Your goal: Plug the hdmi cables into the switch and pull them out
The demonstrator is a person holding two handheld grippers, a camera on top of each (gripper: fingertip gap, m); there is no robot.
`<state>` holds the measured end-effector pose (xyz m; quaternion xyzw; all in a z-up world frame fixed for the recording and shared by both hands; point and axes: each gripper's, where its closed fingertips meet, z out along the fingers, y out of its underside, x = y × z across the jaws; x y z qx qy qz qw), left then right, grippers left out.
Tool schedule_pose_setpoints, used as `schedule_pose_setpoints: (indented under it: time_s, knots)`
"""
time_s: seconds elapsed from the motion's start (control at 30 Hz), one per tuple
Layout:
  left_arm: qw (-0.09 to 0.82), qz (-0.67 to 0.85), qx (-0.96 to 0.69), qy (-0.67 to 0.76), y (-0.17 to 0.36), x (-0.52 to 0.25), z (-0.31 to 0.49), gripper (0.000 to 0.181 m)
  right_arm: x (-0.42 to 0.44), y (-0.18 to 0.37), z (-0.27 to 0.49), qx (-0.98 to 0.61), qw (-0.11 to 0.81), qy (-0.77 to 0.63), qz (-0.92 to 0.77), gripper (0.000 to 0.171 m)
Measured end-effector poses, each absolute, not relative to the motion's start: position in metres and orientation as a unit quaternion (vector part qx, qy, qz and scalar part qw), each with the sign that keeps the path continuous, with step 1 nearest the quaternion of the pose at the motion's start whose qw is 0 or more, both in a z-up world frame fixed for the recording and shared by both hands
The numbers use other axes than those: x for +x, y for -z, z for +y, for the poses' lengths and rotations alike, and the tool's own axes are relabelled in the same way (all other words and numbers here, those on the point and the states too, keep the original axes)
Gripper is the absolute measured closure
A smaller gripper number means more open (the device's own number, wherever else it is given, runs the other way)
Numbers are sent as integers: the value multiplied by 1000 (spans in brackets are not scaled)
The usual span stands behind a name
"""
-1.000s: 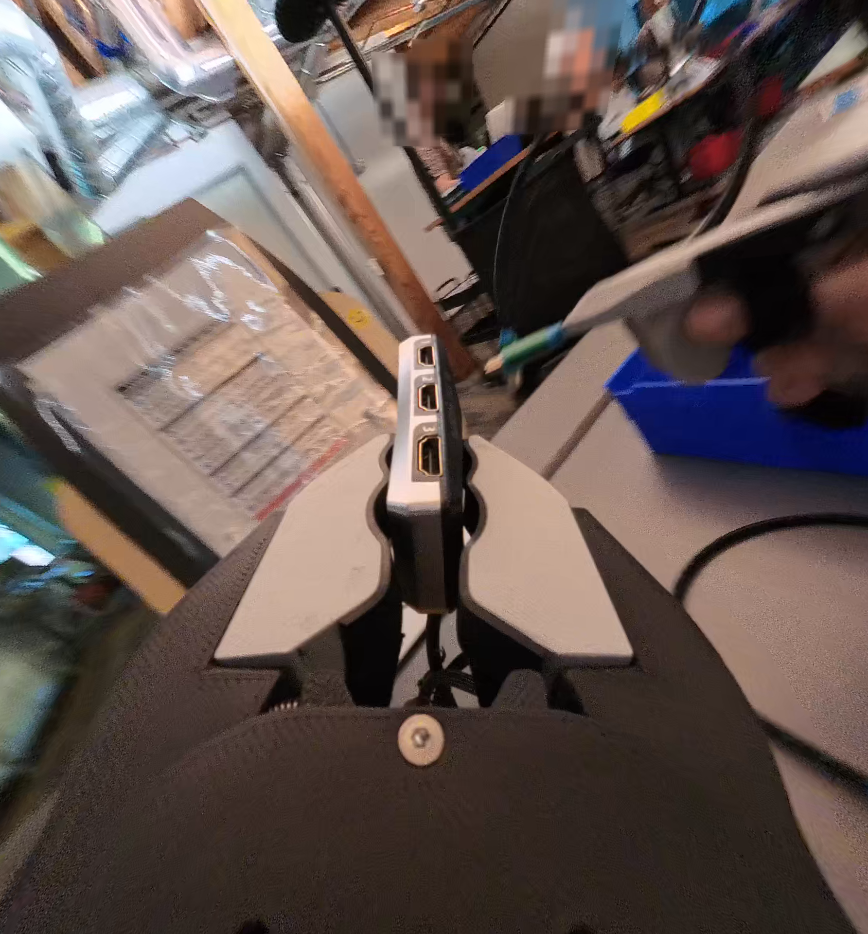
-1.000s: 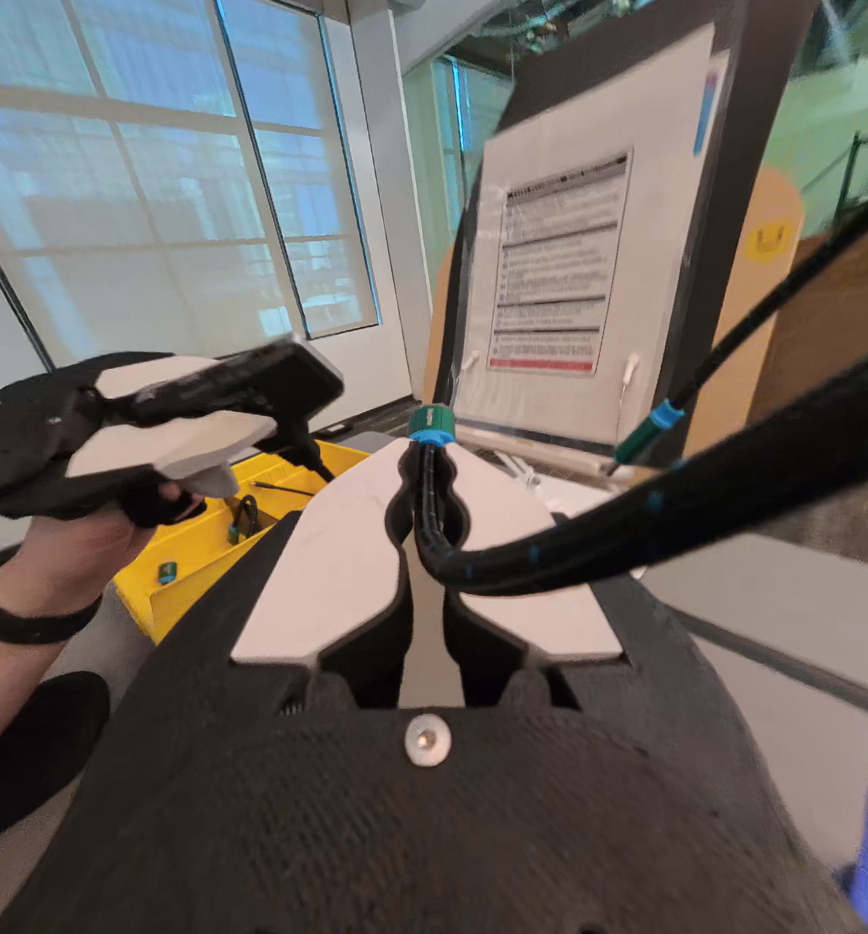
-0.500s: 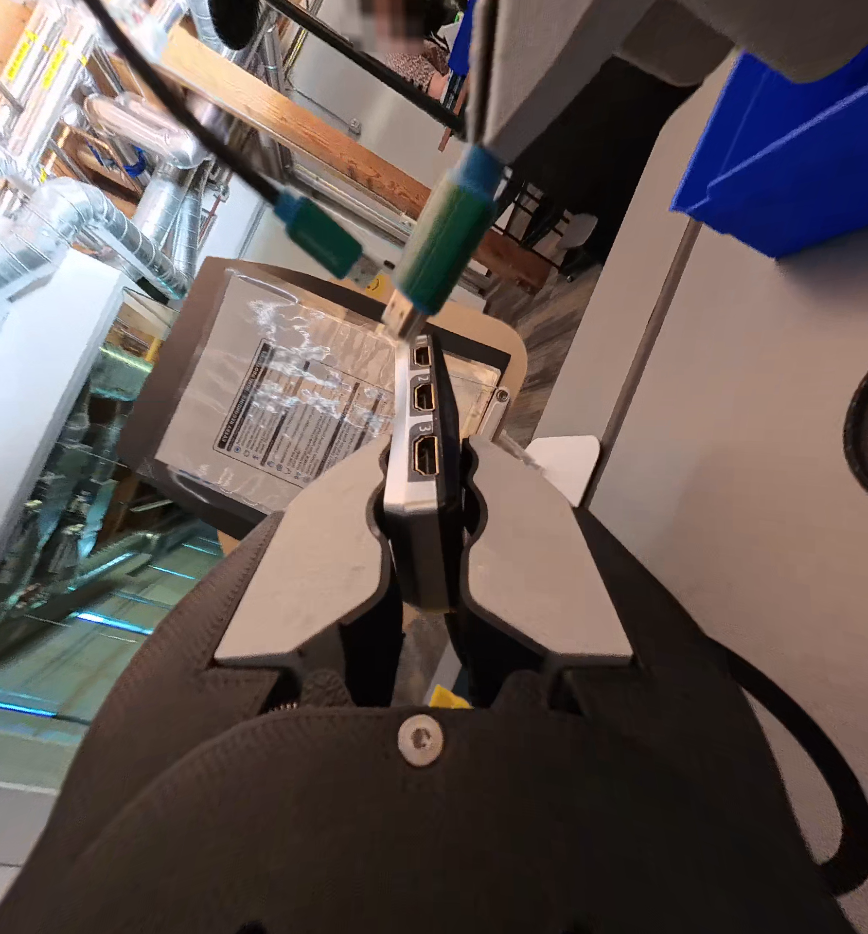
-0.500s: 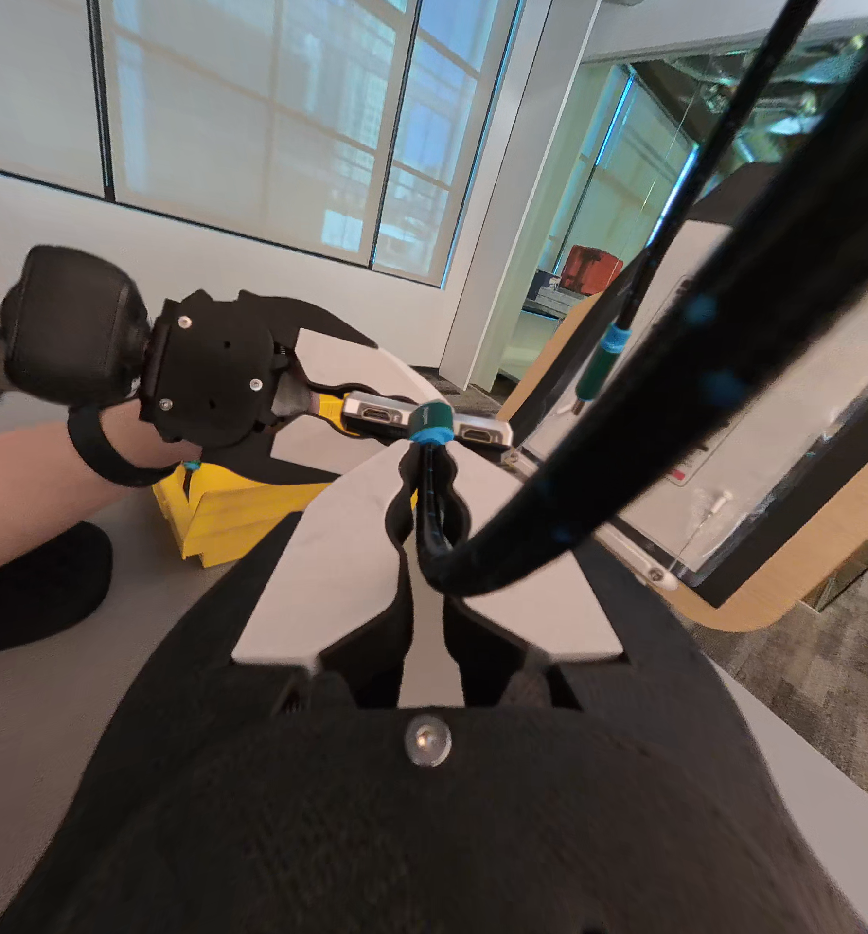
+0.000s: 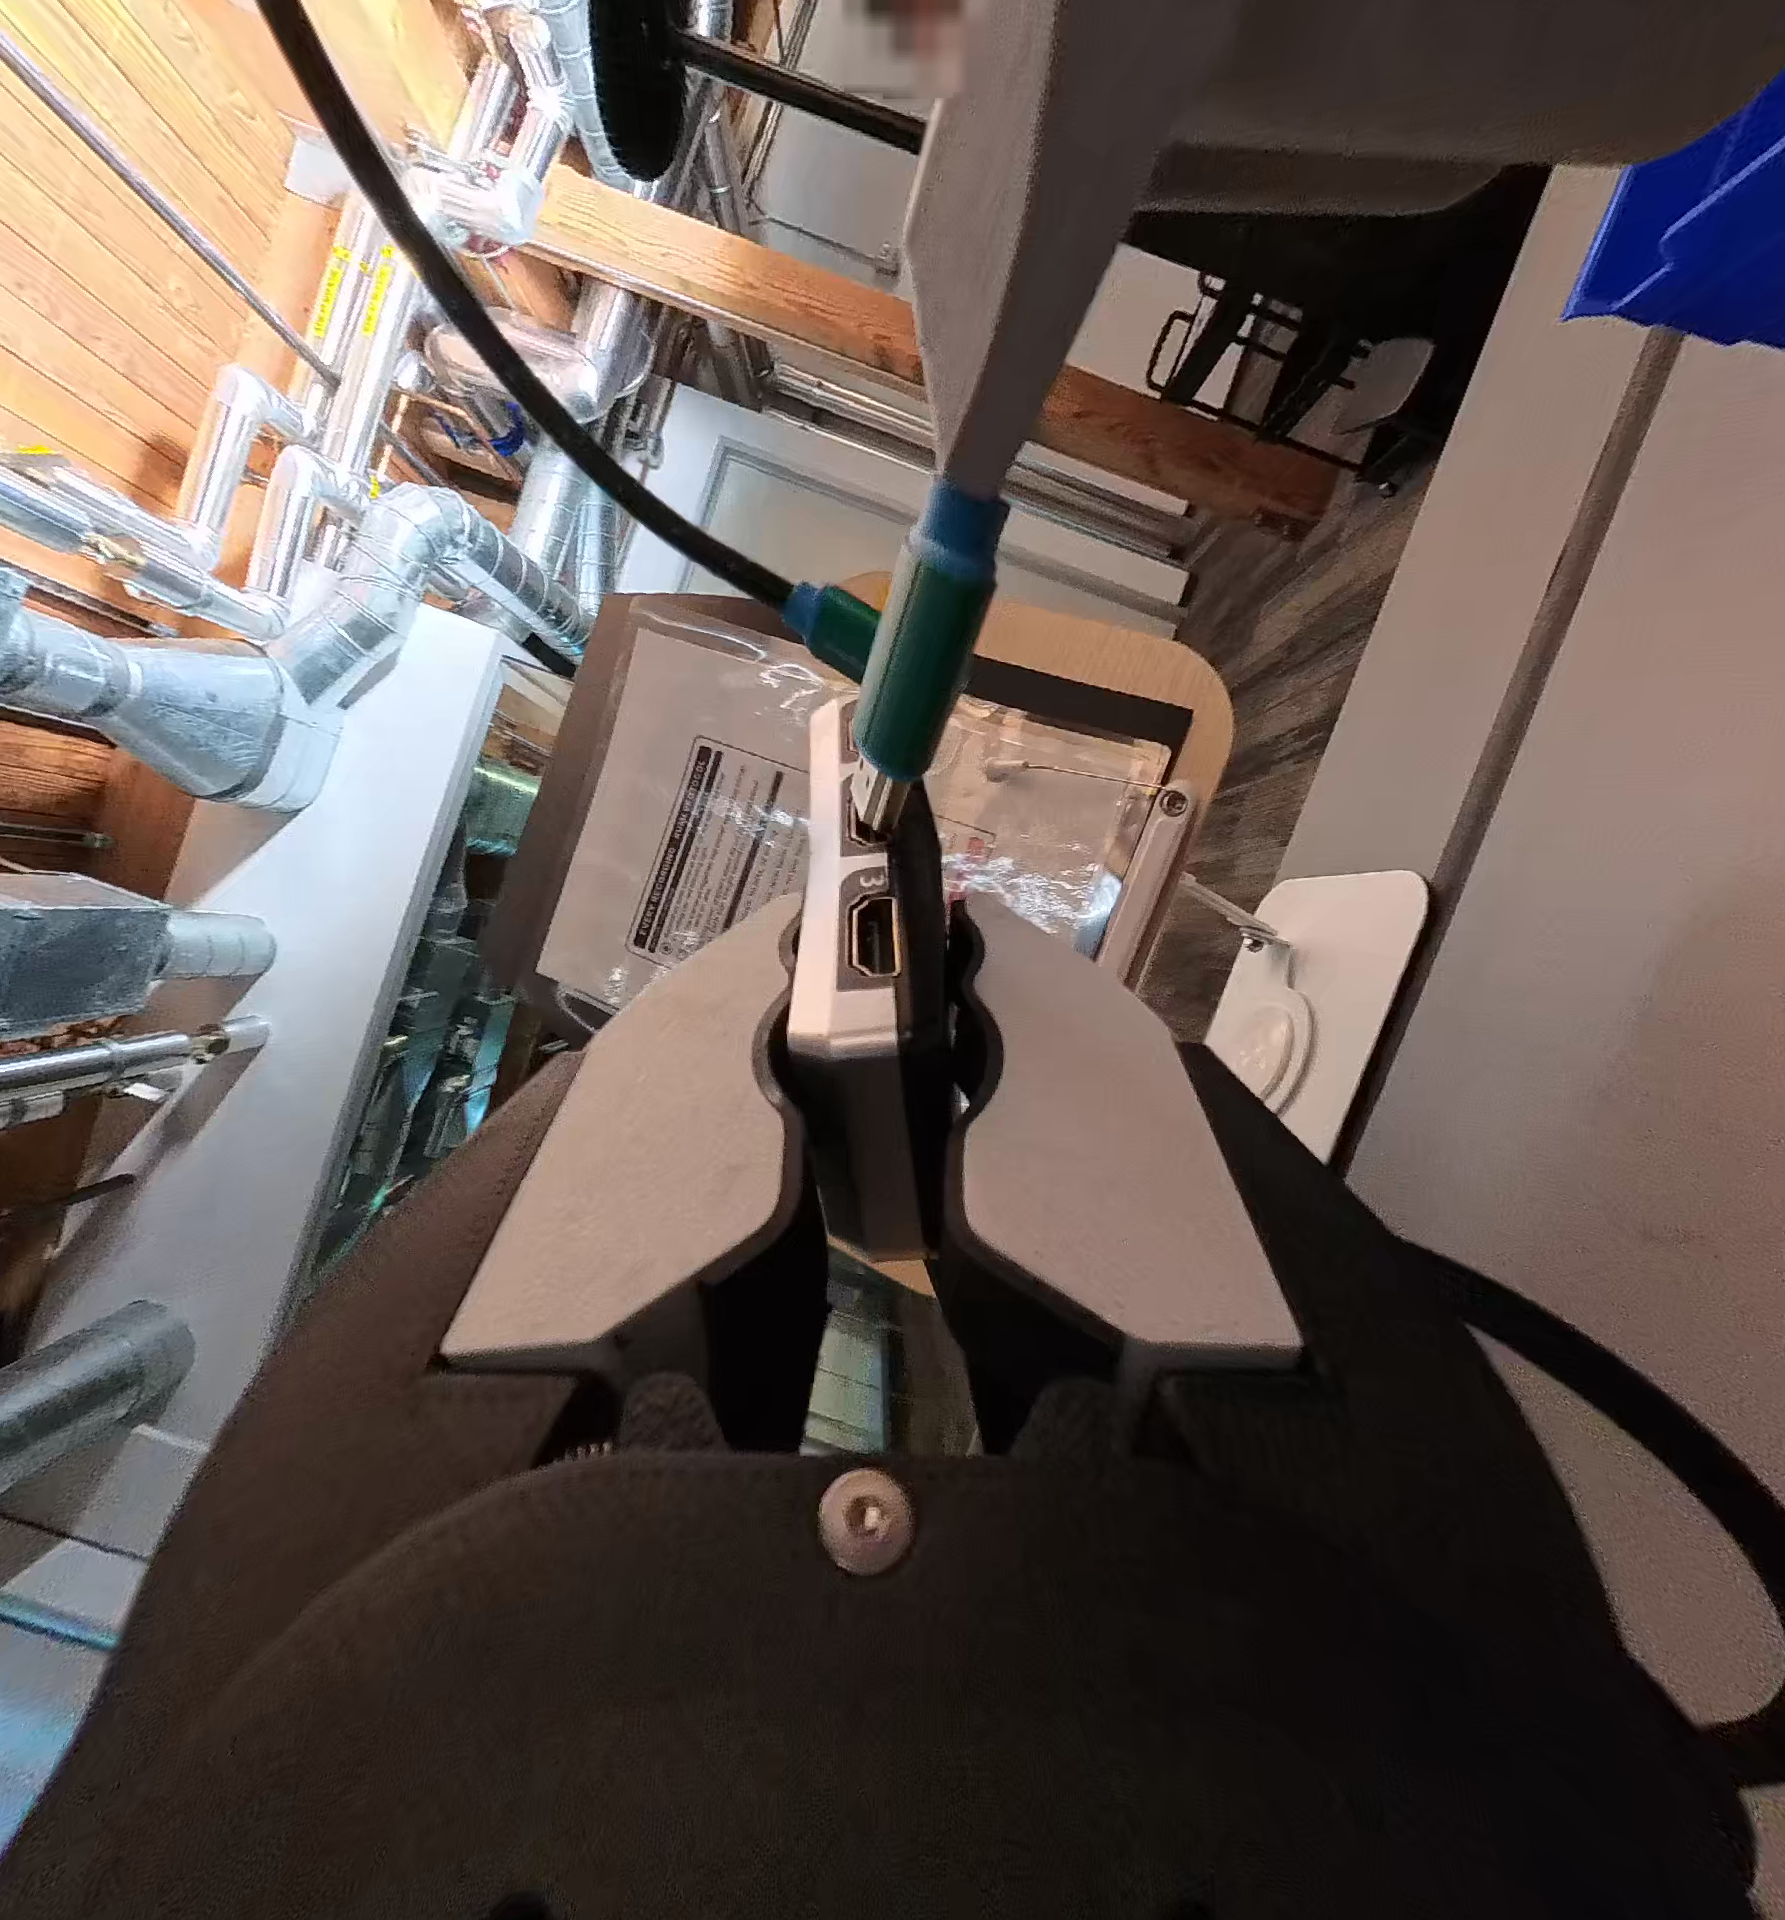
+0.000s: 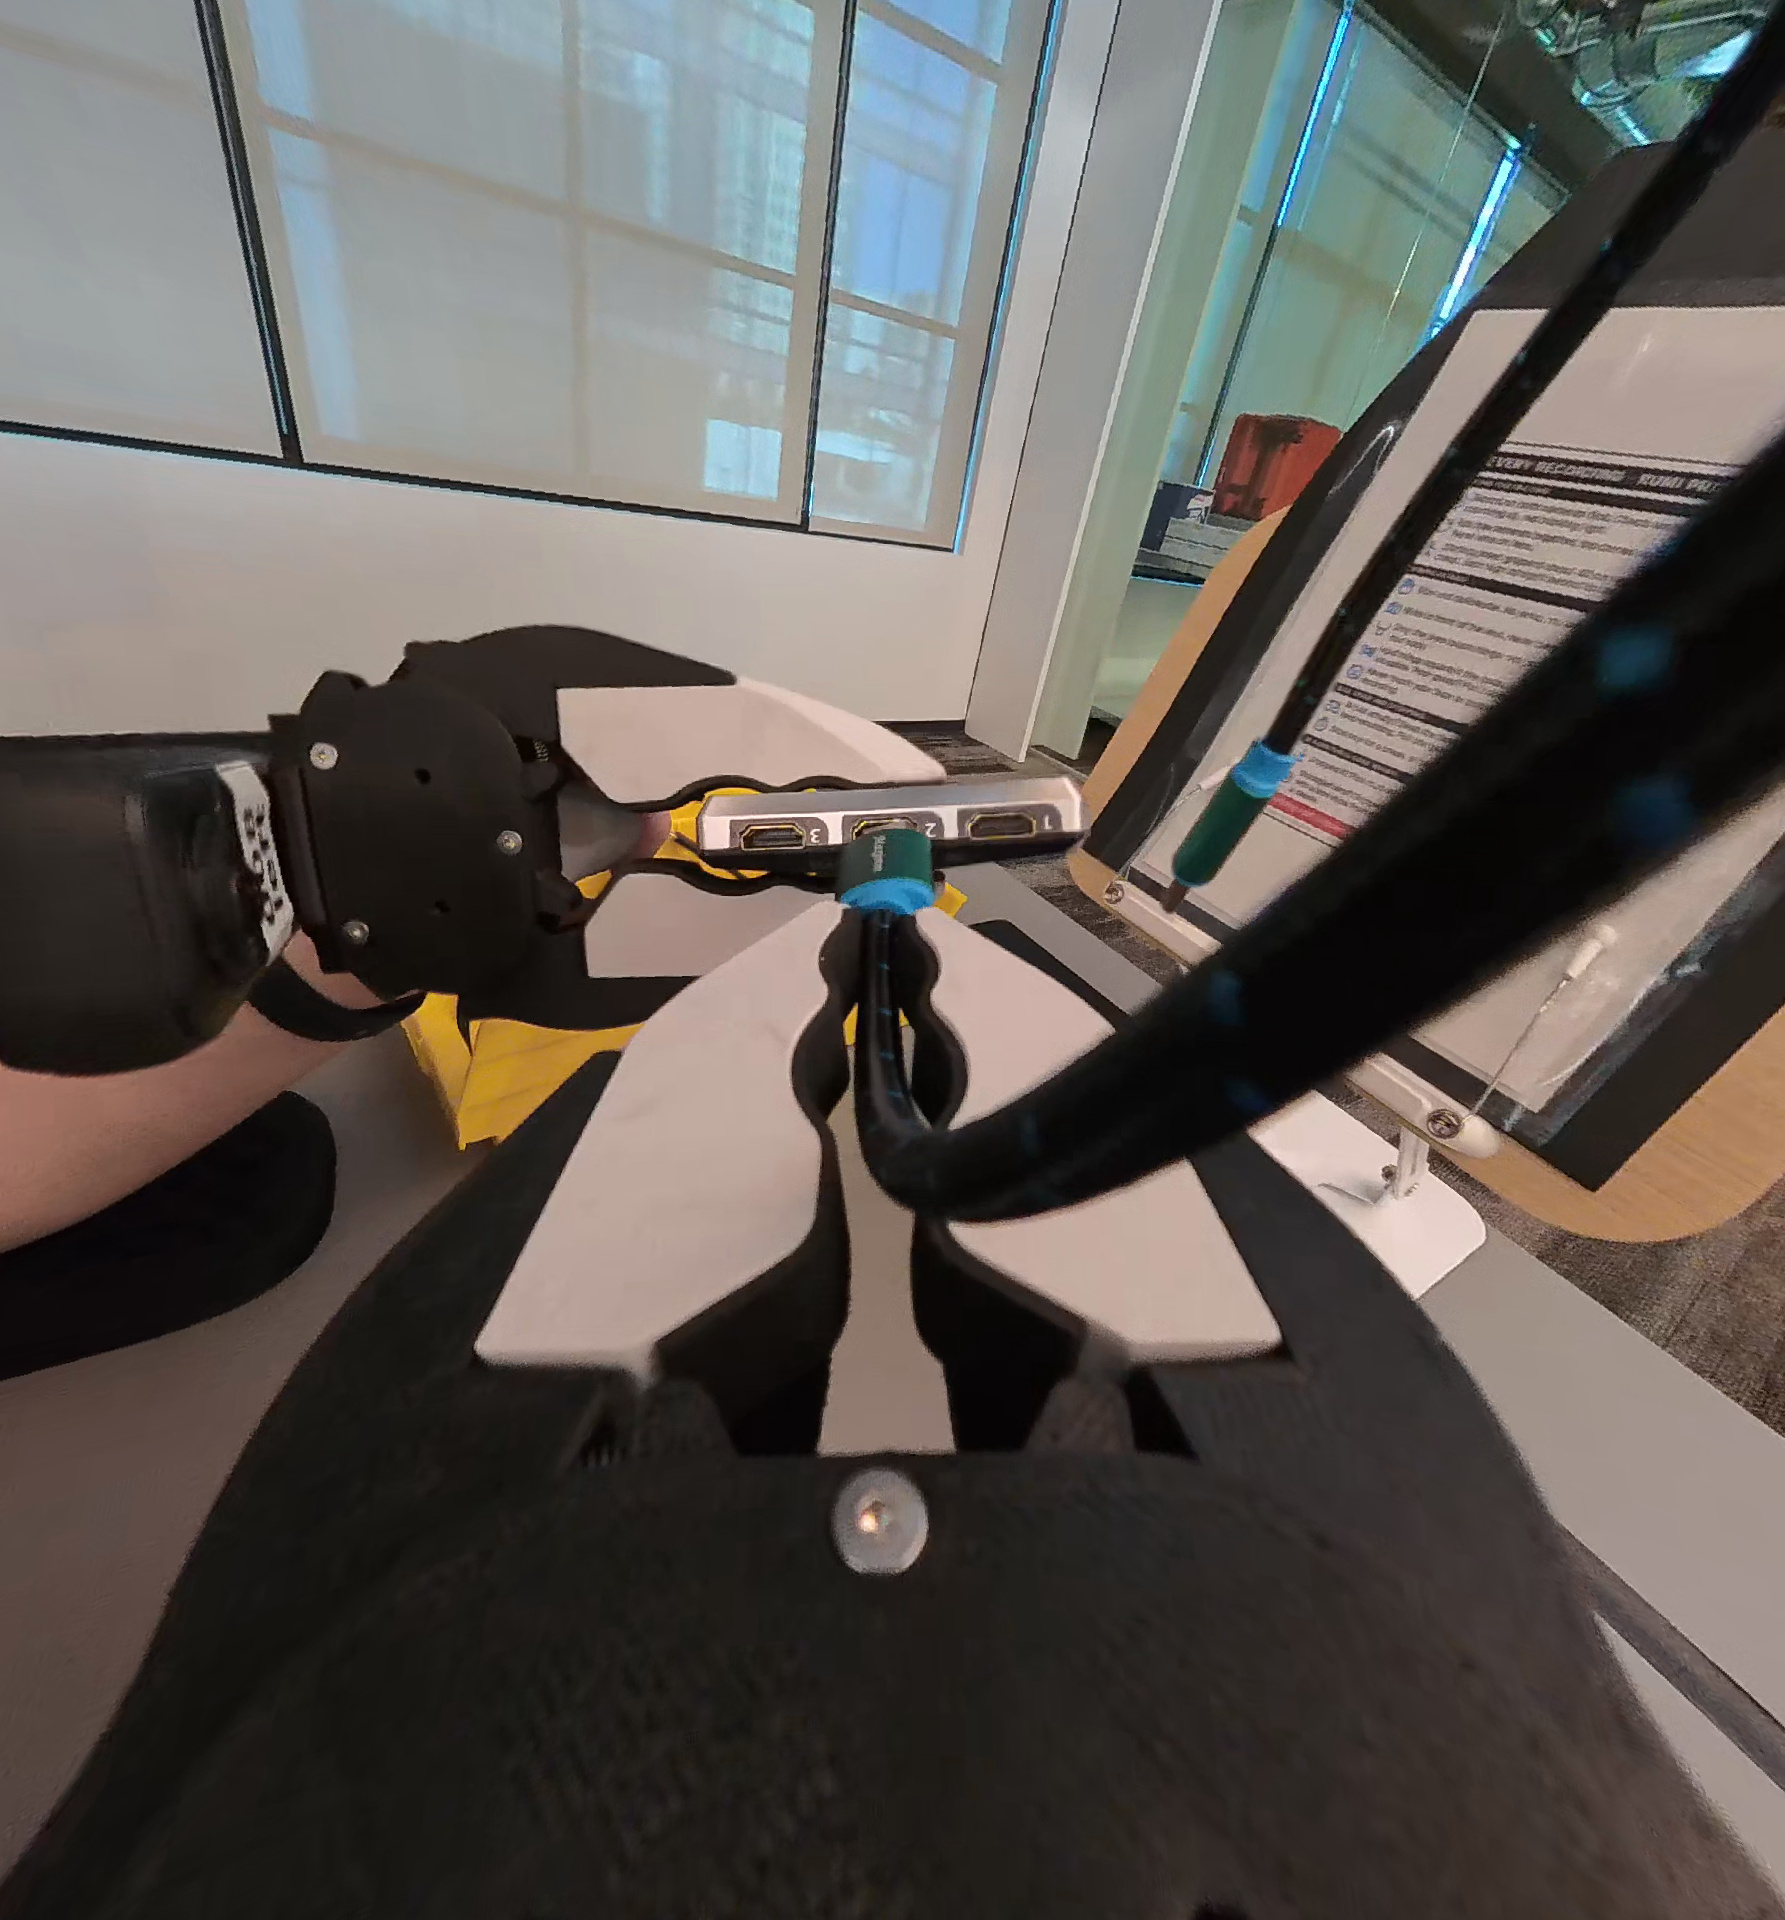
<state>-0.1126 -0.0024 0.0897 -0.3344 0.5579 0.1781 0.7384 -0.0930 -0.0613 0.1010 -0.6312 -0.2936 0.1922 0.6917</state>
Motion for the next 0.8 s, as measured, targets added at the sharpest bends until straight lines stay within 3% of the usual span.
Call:
schedule_pose_setpoints:
  time_s: [0.03,0.27,0.8]
  knots:
    - [741,554,-332,-184,-90,-112,-2,160,-93,-101,-61,-633,691,-193,-291,165]
    - [746,539,-296,-255,-94,-114,-2,160,-92,-99,-60,-644,677,-231,-271,165]
    - [736,555,-279,-271,-90,-111,-6,160,-90,-99,-62,-655,664,-230,-278,165]
